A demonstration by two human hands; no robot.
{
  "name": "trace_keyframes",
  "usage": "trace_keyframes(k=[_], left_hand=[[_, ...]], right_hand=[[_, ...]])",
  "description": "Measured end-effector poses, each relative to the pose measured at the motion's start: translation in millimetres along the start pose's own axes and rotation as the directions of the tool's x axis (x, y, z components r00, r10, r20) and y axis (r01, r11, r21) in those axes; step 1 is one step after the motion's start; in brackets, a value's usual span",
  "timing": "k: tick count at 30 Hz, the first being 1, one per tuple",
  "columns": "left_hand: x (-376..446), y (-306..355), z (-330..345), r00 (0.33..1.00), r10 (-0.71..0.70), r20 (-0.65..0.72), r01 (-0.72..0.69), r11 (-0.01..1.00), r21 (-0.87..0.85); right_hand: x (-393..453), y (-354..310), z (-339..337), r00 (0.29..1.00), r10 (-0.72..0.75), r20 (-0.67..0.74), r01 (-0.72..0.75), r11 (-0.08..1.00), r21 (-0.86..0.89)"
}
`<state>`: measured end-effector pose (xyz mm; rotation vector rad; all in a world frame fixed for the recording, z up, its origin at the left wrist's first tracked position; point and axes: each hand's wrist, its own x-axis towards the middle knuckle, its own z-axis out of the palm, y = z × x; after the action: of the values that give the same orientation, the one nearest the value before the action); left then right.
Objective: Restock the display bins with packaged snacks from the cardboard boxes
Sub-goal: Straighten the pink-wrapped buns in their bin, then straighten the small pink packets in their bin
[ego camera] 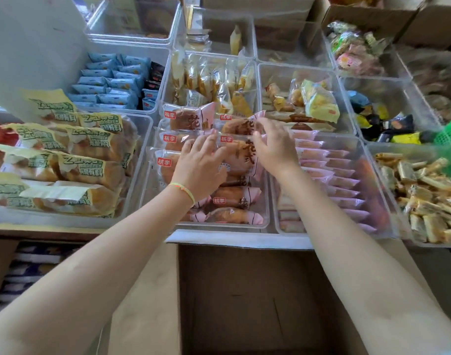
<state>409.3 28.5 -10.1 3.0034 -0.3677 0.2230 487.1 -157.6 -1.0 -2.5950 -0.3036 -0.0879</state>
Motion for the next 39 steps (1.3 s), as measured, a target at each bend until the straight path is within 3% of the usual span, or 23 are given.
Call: trace_keyframes(k=[3, 6, 9, 11, 14, 18, 21, 24, 30, 33, 35, 39], left_hand=[[-16, 16, -18, 0.996, -0.037, -0.078, 0.031, 0.996, -0.086], [-27, 33, -34, 0.996, -0.088, 0.009, 0.088, 0.995, -0.044], [-32, 42, -46, 0.977, -0.05, 0.205, 0.071, 0.993, -0.095], [-41, 48, -52, 0.954, 0.021, 0.299, 0.002, 0.997, -0.076], [-66, 72, -60, 0.91, 0.275, 0.311, -0.331, 0.932, 0.145], [-78, 90, -59, 0.91, 0.356, 0.213, -0.395, 0.9, 0.186], [-80, 104, -57, 0.955, 0.164, 0.246, -0.17, 0.985, 0.004], [-63, 121, -56, 0.942, -0.017, 0.336, 0.085, 0.978, -0.189], [-13, 150, -27, 0.922, -0.035, 0.385, 0.095, 0.986, -0.137], [13, 158, -10, 0.927, -0.164, 0.338, 0.249, 0.942, -0.226], [28, 163, 6, 0.919, -0.208, 0.335, 0.282, 0.941, -0.19], [41, 172, 31, 0.926, -0.137, 0.351, 0.143, 0.99, 0.01]], right_hand=[[-30, 2, -21, 0.993, 0.084, 0.084, -0.089, 0.994, 0.058], [-63, 0, -37, 0.985, 0.138, 0.104, -0.145, 0.988, 0.058], [-103, -1, -49, 0.966, 0.21, 0.15, -0.219, 0.975, 0.044], [-132, -2, -56, 0.951, 0.257, 0.171, -0.266, 0.963, 0.03], [-174, 2, -67, 0.928, 0.333, 0.17, -0.339, 0.941, 0.008], [-201, 9, -91, 0.925, 0.368, 0.1, -0.368, 0.93, -0.012], [-199, 20, -104, 0.924, 0.38, 0.046, -0.381, 0.924, 0.019], [-186, 41, -107, 0.916, 0.395, 0.069, -0.399, 0.916, 0.046], [-134, 106, -105, 0.922, 0.357, 0.148, -0.366, 0.93, 0.041], [-106, 132, -98, 0.9, 0.37, 0.232, -0.379, 0.926, -0.007], [-91, 143, -93, 0.868, 0.386, 0.311, -0.408, 0.913, 0.006], [-82, 145, -82, 0.778, 0.461, 0.427, -0.504, 0.864, -0.015]])
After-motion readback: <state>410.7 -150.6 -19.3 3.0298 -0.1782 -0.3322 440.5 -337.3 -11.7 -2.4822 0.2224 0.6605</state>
